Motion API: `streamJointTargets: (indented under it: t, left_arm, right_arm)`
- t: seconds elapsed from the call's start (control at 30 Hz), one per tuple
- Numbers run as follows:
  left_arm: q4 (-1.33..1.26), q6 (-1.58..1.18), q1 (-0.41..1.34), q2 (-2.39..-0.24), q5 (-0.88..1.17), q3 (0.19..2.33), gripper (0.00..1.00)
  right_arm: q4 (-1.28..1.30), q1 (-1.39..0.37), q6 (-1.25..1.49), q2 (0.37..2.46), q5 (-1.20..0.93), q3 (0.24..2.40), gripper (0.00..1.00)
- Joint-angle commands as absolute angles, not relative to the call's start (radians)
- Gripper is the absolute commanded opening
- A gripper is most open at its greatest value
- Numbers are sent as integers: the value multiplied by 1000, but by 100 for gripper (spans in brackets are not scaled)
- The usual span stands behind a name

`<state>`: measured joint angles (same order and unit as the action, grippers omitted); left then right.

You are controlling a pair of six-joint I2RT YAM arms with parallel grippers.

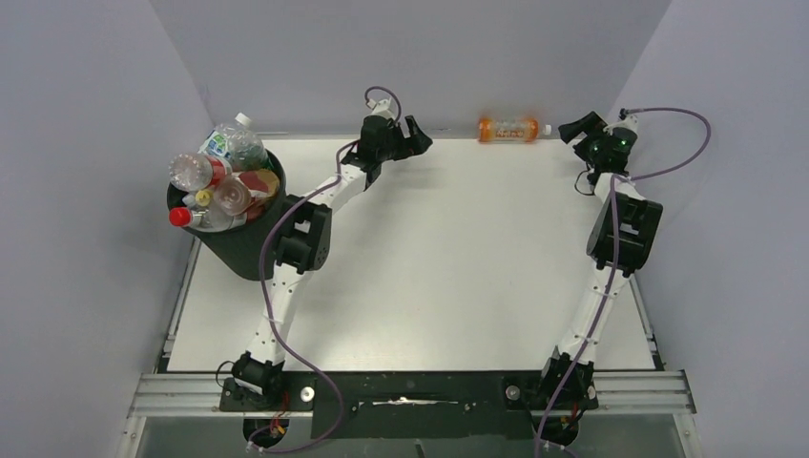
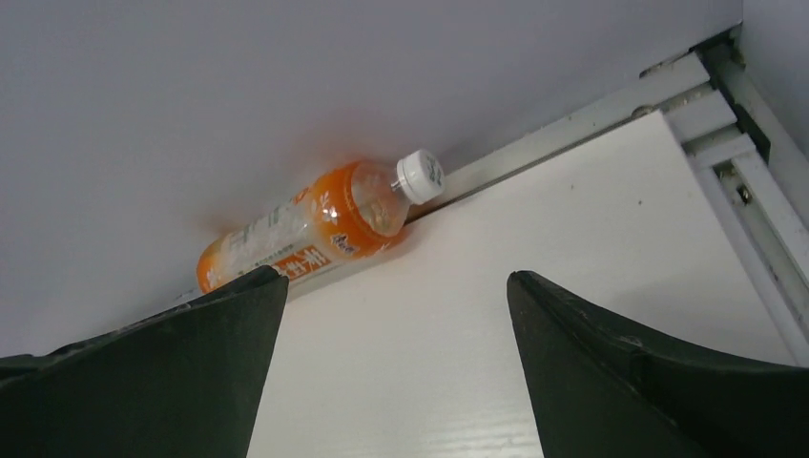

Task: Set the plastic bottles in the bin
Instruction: Move the plastic bottle to the center of the board.

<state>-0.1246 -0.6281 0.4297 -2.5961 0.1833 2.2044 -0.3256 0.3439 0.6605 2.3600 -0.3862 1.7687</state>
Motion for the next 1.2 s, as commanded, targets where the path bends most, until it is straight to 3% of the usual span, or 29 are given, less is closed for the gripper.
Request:
streamJointTargets:
  t: [0.0,0.2,0.4,0.83,1.17]
  left_arm:
    - [-207,-610,433,-2598,239,2252,88]
    - [-246,-581,421,-2557,249,2177,88]
    - [-266,-565,413,-2567,262,2183,88]
    - [-362,-594,380,-2522,301,2047,88]
    - [-423,-595,351,-2464,313,1930,88]
  right_arm:
    - [-504,332,722,2454,-322,1889,85]
    - [-602,328,845,2655,-354,2123,70]
    - [-602,310,899,2786,-349,2313,67]
    - [-651,230,1005,2913,-317,2406,65]
    - [-665,143,962,2903,-352,2339,62]
